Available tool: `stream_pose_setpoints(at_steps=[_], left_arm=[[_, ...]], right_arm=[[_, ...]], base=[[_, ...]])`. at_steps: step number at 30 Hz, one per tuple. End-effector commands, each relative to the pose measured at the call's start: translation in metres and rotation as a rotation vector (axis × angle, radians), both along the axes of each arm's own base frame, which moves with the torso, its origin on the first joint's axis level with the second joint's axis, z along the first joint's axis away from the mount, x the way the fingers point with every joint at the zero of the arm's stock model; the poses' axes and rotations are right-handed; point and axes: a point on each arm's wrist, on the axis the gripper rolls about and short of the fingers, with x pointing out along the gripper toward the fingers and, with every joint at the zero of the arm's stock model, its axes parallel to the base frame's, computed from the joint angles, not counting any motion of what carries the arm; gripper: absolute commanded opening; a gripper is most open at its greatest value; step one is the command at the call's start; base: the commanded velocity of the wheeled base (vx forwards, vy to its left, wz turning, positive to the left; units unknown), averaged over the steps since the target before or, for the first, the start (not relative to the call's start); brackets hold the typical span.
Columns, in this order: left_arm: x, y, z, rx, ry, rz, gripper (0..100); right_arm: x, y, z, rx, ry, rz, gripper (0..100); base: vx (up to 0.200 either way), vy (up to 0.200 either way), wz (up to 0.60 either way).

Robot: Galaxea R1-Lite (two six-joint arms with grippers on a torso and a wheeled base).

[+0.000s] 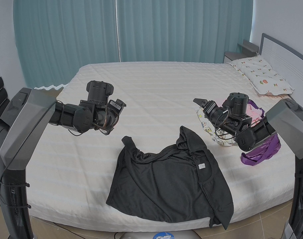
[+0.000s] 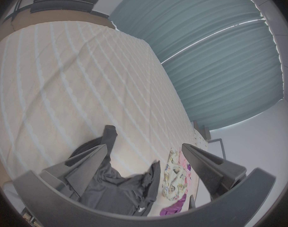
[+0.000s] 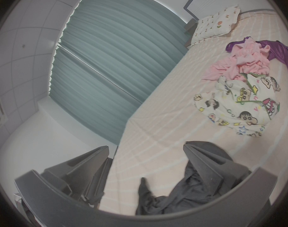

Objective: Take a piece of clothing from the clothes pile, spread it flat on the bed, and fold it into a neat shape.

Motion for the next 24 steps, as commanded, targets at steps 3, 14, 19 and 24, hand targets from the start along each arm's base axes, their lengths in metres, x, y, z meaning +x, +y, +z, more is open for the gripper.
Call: stream_pose_setpoints(at_steps=[3,14,19,24], left_arm=[[0.003,0.022,-0.018,0.029,0.069,0.050,100],[-0.068,0.026,-0.012,0.007,0.216,-0.042,100],[-0.083,0.029,-0.014,-0.112,0.265,-0.074,100],[-0.086,0.029,-0.021,-0.145,0.245,-0.078,100]], right_arm=[[-0.008,-0.027,-0.040,-0.096,0.139,-0.044,100],[-0.026,-0.001,-0.086,-0.231,0.275,0.025,100],[-0.015,0.012,-0.098,-0.308,0.311,0.025,100],[-0.015,0.025,-0.101,-0.369,0.326,0.060,100]], base=[[0.000,0.000,0.00],[0.000,0.000,0.00],[0.000,0.000,0.00],[0.000,0.000,0.00]])
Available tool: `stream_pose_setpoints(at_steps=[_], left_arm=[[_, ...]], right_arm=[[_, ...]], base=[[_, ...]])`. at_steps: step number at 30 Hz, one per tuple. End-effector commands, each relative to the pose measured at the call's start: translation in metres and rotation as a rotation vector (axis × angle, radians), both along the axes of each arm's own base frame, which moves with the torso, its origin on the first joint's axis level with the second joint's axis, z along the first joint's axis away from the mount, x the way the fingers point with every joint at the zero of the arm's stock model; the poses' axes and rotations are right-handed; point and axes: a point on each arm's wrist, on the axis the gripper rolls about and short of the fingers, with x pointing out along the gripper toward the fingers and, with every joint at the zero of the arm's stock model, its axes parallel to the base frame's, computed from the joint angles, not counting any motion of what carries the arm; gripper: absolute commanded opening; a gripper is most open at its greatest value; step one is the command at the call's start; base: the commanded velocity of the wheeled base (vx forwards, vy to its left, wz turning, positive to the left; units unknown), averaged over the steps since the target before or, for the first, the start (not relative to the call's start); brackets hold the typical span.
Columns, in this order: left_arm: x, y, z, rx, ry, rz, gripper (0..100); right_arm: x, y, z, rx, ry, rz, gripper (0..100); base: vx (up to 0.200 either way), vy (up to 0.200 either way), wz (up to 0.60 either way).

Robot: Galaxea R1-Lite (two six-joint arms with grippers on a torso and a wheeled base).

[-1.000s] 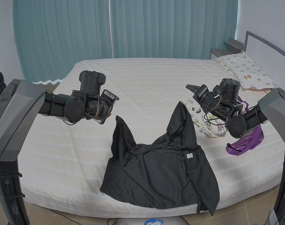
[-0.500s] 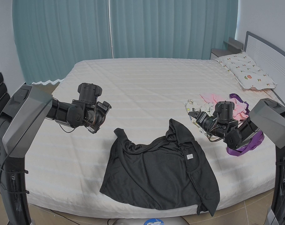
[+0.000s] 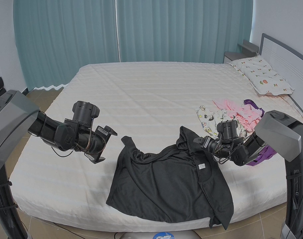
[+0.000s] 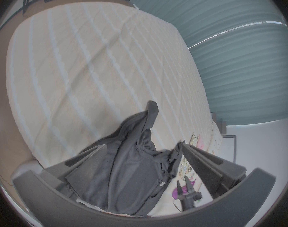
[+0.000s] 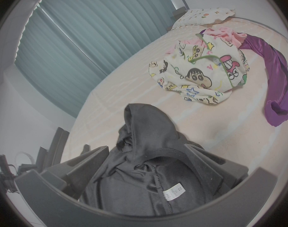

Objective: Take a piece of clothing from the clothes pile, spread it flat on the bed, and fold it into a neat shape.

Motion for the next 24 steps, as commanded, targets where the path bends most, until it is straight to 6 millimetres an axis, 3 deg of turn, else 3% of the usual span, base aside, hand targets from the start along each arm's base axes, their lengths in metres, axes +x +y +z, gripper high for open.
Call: stream_pose_setpoints(at_steps=[1,12,13,17,22,24], left_arm=[[-0.011,0.002,0.003,-0.028,-0.019,-0.001,100],[-0.010,0.003,-0.001,-0.032,-0.027,0.003,100],[-0.010,0.003,-0.001,-0.032,-0.027,0.004,100],[-0.009,0.005,-0.001,-0.032,-0.027,0.009,100],[-0.009,0.005,-0.001,-0.032,-0.027,0.010,100],[-0.009,0.005,-0.001,-0.032,-0.027,0.010,100]], right_arm=[[0.005,0.021,-0.014,-0.058,0.012,0.043,100],[0.022,0.030,-0.031,-0.209,0.053,0.059,100],[0.024,0.030,-0.031,-0.220,0.050,0.047,0],[0.027,0.024,-0.025,-0.242,0.038,0.005,0],[0.034,0.002,0.002,-0.224,-0.004,-0.047,0],[0.041,-0.024,0.015,-0.202,-0.028,-0.093,0]], base=[[0.000,0.000,0.00],[0.000,0.000,0.00],[0.000,0.000,0.00],[0.000,0.000,0.00],[0.000,0.000,0.00],[0.000,0.000,0.00]])
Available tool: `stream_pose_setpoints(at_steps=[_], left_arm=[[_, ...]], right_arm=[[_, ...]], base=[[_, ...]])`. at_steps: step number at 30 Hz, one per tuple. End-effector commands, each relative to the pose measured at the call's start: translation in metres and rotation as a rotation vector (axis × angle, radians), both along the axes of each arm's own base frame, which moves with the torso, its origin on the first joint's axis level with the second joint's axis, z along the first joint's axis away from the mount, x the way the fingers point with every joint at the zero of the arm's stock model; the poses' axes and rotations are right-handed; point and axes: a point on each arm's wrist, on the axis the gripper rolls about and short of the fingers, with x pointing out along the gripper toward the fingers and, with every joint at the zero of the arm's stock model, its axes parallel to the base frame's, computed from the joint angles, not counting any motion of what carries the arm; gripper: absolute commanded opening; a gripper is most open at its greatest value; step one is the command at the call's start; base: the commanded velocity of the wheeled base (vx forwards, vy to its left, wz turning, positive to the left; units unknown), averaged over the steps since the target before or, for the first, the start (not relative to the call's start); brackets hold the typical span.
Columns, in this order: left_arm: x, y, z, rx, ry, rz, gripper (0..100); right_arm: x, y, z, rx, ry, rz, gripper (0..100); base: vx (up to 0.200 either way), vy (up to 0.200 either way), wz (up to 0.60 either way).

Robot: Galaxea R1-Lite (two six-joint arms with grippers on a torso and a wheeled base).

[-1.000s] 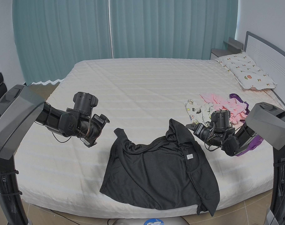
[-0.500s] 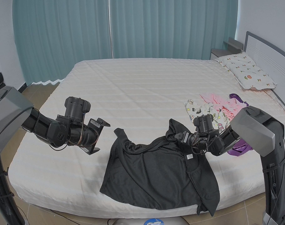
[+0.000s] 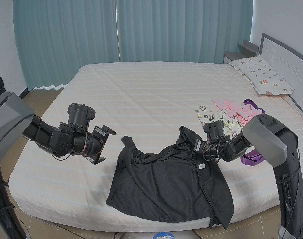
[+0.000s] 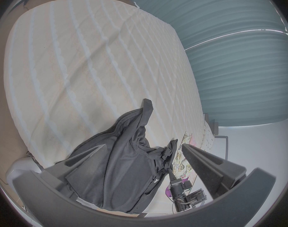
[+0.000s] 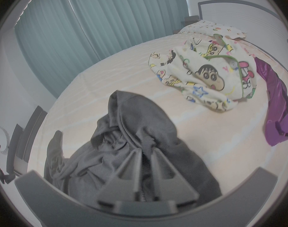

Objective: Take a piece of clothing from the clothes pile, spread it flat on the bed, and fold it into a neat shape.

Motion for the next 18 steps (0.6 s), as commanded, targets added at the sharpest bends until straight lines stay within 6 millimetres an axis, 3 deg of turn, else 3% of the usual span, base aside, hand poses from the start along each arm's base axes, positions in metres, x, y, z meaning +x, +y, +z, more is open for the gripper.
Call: stream_pose_setpoints(at_steps=[1,5,12,13,18], left_arm=[[0.000,0.000,0.000,0.000,0.001,0.001,100],[0.001,0.001,-0.002,0.001,0.004,0.003,100],[0.005,0.001,-0.010,0.007,0.021,0.006,100],[0.005,0.002,-0.010,0.007,0.019,0.009,100],[0.007,0.008,-0.009,0.006,0.018,0.025,100]], right_arm=[[0.012,-0.041,0.029,0.040,-0.066,-0.068,0],[0.022,-0.076,0.034,0.096,-0.093,-0.090,0],[0.045,-0.110,0.029,0.126,-0.181,-0.128,0],[0.049,-0.113,0.026,0.127,-0.186,-0.134,100],[0.054,-0.119,0.015,0.141,-0.183,-0.158,100]], base=[[0.000,0.000,0.00],[0.000,0.000,0.00],[0.000,0.000,0.00],[0.000,0.000,0.00],[0.000,0.000,0.00]])
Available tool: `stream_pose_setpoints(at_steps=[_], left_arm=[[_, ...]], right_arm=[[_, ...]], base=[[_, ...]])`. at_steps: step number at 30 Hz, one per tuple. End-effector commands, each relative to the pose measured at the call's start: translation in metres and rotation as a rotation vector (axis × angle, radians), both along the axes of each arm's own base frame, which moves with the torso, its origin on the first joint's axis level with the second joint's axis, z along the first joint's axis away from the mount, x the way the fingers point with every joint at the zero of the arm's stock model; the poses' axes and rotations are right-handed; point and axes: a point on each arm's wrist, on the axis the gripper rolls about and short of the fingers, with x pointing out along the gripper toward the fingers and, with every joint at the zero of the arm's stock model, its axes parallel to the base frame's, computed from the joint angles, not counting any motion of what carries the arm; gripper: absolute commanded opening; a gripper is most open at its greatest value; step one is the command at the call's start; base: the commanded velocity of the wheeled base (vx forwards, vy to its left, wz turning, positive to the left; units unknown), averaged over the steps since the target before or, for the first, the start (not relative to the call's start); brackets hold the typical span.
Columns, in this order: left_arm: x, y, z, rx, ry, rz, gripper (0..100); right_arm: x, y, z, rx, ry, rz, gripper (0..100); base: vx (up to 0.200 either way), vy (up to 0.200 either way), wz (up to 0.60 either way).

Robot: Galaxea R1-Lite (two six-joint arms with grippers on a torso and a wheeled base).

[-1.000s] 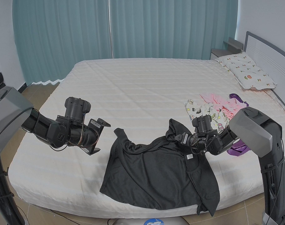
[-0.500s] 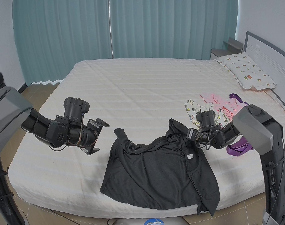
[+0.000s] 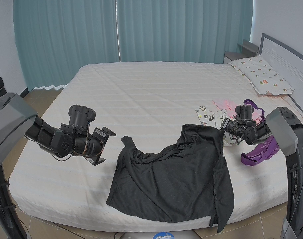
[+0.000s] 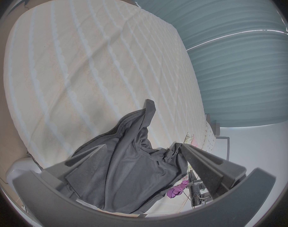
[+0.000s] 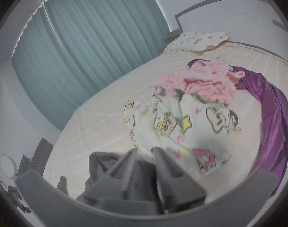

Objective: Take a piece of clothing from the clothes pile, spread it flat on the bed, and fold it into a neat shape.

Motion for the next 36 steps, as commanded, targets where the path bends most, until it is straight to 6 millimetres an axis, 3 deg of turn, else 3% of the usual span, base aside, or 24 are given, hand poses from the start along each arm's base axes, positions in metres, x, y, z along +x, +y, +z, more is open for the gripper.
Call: stream_pose_setpoints(at_steps=[1,7,11,15,21,28,36], left_arm=[[0.003,0.006,-0.003,0.002,0.007,0.016,100],[0.003,0.005,-0.005,0.001,0.011,0.014,100],[0.001,0.006,-0.005,-0.008,0.018,0.002,100],[0.001,0.004,-0.007,-0.007,0.024,-0.003,100],[0.000,0.002,-0.009,-0.005,0.032,-0.008,100],[-0.001,0.001,-0.009,-0.006,0.033,-0.010,100],[-0.001,0.001,-0.009,-0.006,0.033,-0.010,100]], right_arm=[[0.005,-0.011,-0.016,0.032,0.015,-0.036,100],[-0.021,-0.003,0.017,0.096,0.031,-0.010,100],[-0.070,0.023,0.030,0.121,0.129,0.117,100],[-0.104,0.050,0.016,0.098,0.239,0.182,100],[-0.124,0.066,-0.009,0.053,0.344,0.208,100],[-0.142,0.068,-0.039,-0.053,0.463,0.198,100],[-0.150,0.064,-0.046,-0.098,0.497,0.190,100]], base=[[0.000,0.000,0.00],[0.000,0.000,0.00],[0.000,0.000,0.00],[0.000,0.000,0.00],[0.000,0.000,0.00],[0.000,0.000,0.00],[0.000,0.000,0.00]])
